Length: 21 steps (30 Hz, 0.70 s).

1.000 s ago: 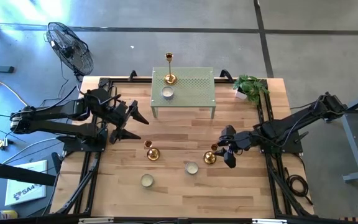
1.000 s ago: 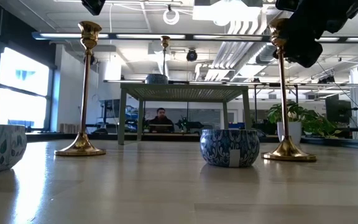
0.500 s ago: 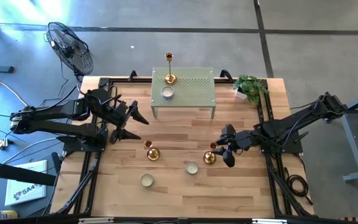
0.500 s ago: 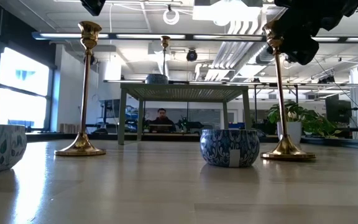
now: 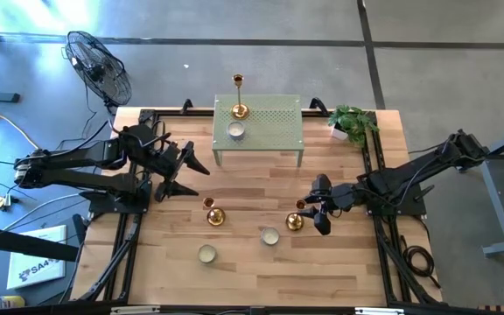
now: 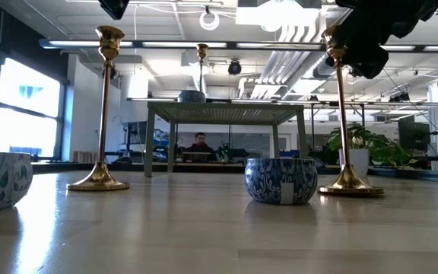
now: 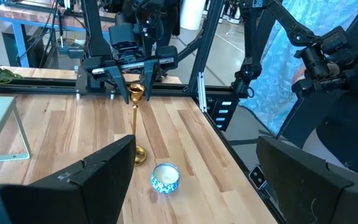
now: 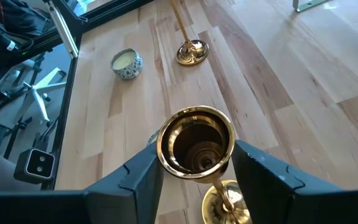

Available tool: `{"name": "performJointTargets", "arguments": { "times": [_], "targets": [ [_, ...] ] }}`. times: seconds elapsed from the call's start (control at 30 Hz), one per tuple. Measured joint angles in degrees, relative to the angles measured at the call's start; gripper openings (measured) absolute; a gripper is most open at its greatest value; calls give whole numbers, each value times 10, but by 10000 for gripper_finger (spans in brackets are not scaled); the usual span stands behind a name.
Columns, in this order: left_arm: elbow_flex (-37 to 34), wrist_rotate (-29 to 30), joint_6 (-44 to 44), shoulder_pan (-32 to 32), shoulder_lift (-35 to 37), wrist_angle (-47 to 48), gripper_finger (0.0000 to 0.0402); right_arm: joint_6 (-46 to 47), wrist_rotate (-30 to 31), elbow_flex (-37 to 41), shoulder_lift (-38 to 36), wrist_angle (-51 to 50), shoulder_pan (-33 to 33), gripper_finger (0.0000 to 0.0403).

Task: Pick & Place candle stick holders
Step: Put the right gold candle holder on the shelf

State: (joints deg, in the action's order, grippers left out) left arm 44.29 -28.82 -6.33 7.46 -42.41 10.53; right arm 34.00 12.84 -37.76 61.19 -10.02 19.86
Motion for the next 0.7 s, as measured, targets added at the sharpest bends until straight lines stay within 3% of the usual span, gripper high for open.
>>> {"name": "performJointTargets", "arguments": {
  "times": [0.2, 0.47, 0.7],
  "targets": [
    [0, 0, 0, 0, 0, 9, 328, -5, 3, 0, 0, 0, 0, 163],
    [0, -1, 0, 0, 0, 34, 328, -18, 9, 0, 0, -1, -3, 91],
    [0, -1, 0, 0, 0, 34, 328, -38, 7, 0, 0, 1, -13, 91]
  ]
}}
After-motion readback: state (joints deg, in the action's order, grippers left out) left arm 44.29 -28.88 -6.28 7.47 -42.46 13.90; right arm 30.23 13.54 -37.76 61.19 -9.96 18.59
